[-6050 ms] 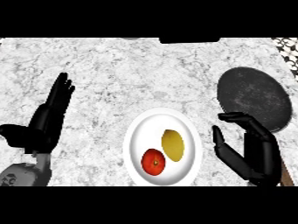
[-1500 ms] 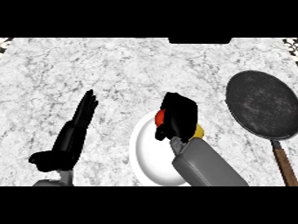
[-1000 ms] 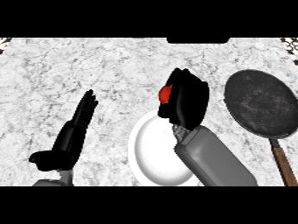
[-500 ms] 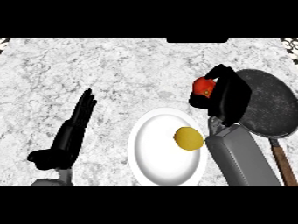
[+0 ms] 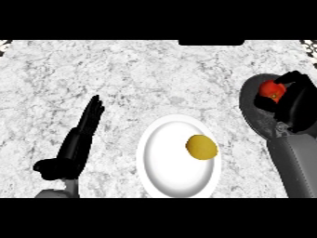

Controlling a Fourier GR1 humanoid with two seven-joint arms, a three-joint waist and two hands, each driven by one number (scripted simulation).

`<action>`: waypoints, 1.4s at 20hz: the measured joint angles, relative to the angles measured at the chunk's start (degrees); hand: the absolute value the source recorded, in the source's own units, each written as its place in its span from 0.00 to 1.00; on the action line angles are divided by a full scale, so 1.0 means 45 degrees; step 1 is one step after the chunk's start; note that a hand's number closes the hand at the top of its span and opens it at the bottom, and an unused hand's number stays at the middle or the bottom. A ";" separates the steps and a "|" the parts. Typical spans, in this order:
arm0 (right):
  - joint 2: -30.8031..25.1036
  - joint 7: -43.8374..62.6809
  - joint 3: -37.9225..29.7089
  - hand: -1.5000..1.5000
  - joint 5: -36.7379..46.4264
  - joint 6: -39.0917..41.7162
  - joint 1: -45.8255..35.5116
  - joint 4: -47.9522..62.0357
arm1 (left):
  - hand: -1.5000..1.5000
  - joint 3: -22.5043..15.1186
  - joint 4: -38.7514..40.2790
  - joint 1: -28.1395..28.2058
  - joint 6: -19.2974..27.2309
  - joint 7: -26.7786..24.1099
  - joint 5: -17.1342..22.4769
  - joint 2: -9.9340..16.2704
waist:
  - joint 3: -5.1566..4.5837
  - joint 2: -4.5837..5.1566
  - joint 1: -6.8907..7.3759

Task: Pick the tomato from the plate and place it in the pan

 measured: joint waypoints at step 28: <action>-0.1840 -1.0672 -0.5650 0.00 -0.9039 0.0102 -0.3750 1.0532 | 0.50 0.0084 -0.0163 -0.0407 -0.0388 0.0315 -0.0005 -0.0079 | 0.0050 0.0159 0.0452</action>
